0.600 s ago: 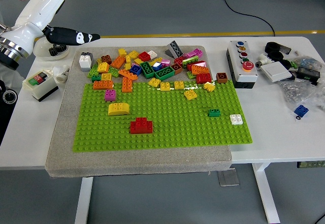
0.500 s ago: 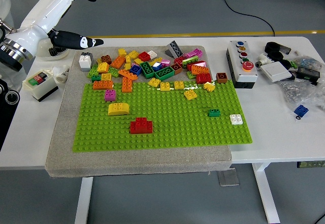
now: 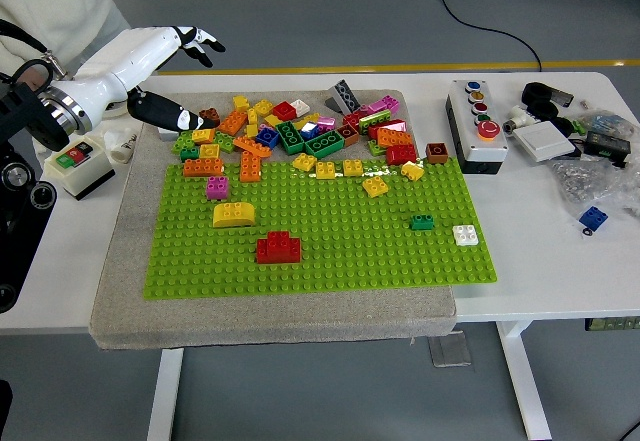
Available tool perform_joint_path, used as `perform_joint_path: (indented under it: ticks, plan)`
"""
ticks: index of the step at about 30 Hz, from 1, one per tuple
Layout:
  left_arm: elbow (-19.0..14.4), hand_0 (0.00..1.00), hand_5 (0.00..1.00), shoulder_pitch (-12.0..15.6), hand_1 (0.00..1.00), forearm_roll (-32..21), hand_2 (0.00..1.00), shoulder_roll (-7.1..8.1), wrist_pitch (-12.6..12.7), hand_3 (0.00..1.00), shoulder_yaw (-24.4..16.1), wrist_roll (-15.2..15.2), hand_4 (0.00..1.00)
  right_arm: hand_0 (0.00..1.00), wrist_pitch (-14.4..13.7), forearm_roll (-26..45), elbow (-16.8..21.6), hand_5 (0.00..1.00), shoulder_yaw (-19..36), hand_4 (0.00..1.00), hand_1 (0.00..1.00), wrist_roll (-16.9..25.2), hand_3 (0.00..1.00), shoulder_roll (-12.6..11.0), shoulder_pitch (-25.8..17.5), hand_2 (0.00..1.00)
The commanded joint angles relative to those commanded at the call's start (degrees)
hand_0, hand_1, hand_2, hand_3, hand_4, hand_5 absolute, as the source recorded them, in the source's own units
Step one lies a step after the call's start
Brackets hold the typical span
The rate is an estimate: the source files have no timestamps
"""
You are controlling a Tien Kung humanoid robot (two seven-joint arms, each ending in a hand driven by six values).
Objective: Pick up the brick,pile it on top of brick,press brick,pick up the brick,pile it on top of brick,press brick
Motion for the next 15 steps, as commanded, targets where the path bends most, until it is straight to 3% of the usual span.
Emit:
perform_joint_path:
  ticks: [15]
  plan:
    - [2.7,0.722,0.074,-0.1,0.626,1.6,0.529,-3.02,-6.8,0.576,1.3,2.2,0.998,0.740,0.0,-0.1,0.0,0.313,0.2,0.800,0.650,0.0,0.595,-0.3,0.4,0.718]
